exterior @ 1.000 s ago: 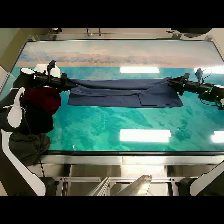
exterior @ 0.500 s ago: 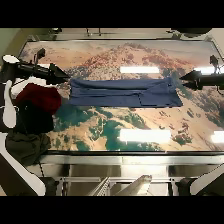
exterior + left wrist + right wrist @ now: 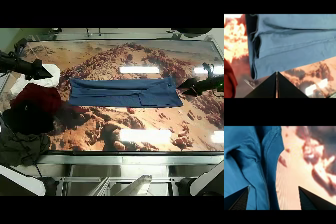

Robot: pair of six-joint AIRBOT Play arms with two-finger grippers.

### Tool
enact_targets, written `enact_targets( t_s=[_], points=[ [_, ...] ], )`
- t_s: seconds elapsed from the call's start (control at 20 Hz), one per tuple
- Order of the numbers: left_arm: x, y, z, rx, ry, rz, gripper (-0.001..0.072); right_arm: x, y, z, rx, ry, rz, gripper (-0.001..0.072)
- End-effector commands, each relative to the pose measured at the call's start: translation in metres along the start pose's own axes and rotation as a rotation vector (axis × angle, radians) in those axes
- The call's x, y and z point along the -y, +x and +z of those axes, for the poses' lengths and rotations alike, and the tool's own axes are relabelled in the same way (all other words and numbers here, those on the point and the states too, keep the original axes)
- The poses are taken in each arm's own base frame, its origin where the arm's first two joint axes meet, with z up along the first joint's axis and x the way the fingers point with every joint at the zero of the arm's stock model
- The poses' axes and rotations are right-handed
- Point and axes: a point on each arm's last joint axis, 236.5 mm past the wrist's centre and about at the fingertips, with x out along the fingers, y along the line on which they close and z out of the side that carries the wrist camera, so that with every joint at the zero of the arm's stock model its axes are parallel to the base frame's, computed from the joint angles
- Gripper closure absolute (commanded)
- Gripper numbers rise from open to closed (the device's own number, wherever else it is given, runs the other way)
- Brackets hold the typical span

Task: Fold the shirts.

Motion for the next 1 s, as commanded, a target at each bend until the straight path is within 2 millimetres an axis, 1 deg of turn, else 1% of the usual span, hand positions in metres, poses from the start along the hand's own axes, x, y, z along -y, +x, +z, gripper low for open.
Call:
enact_targets(
  t_s=[0.0,0.15,0.25,0.4,0.45,0.5,0.55,0.6,0.65,0.75,0.85,0.95],
  points=[
    [0.024,0.002,0.003,0.01,0.081,0.024,0.0715,0.0,0.027,-0.004,-0.034,-0.015,0.0,-0.0001],
    [0.044,0.021,-0.002,-0.027,0.123,0.006,0.0714,-0.012,0.051,-0.012,-0.081,-0.044,0.03,-0.0001],
    [0.057,0.03,-0.005,-0.043,0.158,-0.005,0.0714,-0.024,0.06,-0.018,-0.115,-0.074,0.042,0.0],
    [0.079,0.044,-0.008,-0.057,0.214,-0.018,0.0713,-0.035,0.071,-0.021,-0.134,-0.108,0.052,0.0015],
    [0.086,0.05,-0.007,-0.052,0.23,-0.022,0.0713,-0.04,0.076,-0.022,-0.139,-0.115,0.058,0.0106],
    [0.093,0.057,-0.006,-0.044,0.241,-0.024,0.0711,-0.044,0.081,-0.022,-0.142,-0.124,0.066,0.0292],
    [0.099,0.069,-0.007,-0.04,0.249,-0.027,0.0695,-0.047,0.085,-0.022,-0.142,-0.127,0.068,0.0412],
    [0.105,0.084,-0.012,-0.046,0.266,-0.031,0.0695,-0.049,0.087,-0.021,-0.14,-0.129,0.067,0.0601],
    [0.109,0.102,-0.018,-0.054,0.273,-0.034,0.0695,-0.055,0.088,-0.019,-0.136,-0.133,0.081,0.0694],
    [0.116,0.135,-0.03,-0.058,0.281,-0.032,0.0694,-0.072,0.084,-0.015,-0.124,-0.126,0.123,0.0695],
    [0.128,0.165,-0.035,-0.032,0.318,-0.027,0.0695,-0.086,0.074,-0.013,-0.129,-0.128,0.149,0.0696],
    [0.146,0.201,-0.042,-0.044,0.355,-0.039,0.0695,-0.096,0.064,-0.013,-0.141,-0.12,0.155,0.0696]
  ],
)
